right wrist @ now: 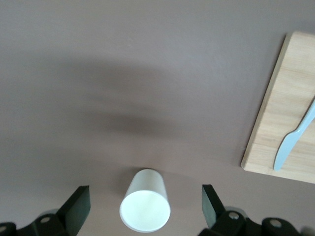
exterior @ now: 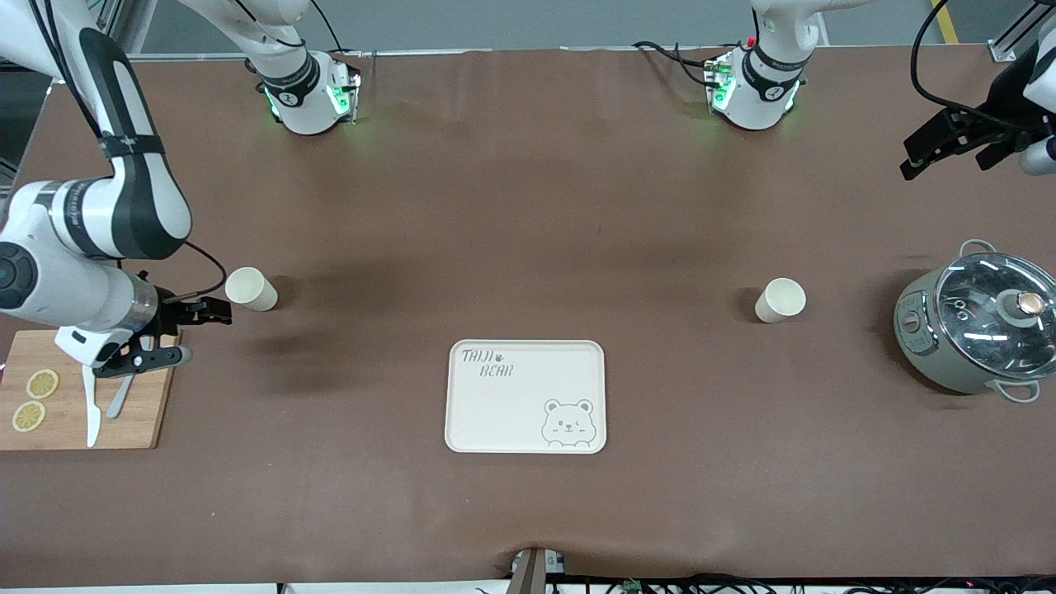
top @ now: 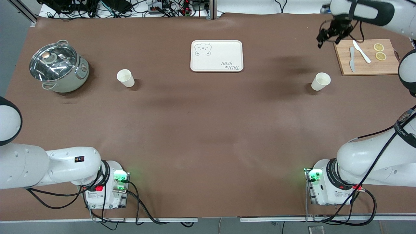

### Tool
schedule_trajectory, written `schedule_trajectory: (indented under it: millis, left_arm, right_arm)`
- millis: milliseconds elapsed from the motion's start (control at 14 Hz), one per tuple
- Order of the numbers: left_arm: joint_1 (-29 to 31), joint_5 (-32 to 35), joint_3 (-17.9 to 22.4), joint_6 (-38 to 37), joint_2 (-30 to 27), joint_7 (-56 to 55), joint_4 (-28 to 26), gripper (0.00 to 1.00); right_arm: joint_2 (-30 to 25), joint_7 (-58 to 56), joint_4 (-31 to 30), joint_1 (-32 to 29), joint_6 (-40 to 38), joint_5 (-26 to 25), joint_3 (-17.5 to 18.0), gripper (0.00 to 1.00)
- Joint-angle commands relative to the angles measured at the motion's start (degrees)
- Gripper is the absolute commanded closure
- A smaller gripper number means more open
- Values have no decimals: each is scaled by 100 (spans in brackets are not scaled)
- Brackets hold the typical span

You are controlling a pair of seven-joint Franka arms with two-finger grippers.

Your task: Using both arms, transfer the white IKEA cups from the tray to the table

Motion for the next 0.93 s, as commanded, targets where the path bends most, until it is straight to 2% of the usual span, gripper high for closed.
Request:
schedule_trajectory:
  millis: [0, 214, 357, 500, 571, 786, 857]
  left_arm:
    - [27, -55, -68, 16, -35, 82, -4, 0]
    - [27, -55, -76, -45, -70, 73, -4, 0]
    - [36, -55, -112, -80, -79, 64, -4, 0]
    - [53, -55, -112, -81, -62, 64, -4, 0]
    - [53, -55, -112, -72, -44, 55, 4, 0]
    - [44, -46, -112, -63, -44, 55, -22, 0]
    - [44, -46, -129, -63, -44, 55, -31, 0]
  right_arm:
    - [95, -24, 943, 45, -708, -107, 168, 0]
    - [68, -33, 2005, 71, -1225, 156, 273, 0]
    - [42, -24, 2333, 89, -1481, 165, 405, 0]
    - [-176, 2, 2526, 185, -2042, 296, 274, 0]
    - [-326, 37, 2544, 299, -2437, 445, 65, 0]
    - [-800, 38, 2501, 1001, -2879, 894, -1094, 0]
    - [-897, 29, 2501, 1177, -3011, 1025, -1332, 0]
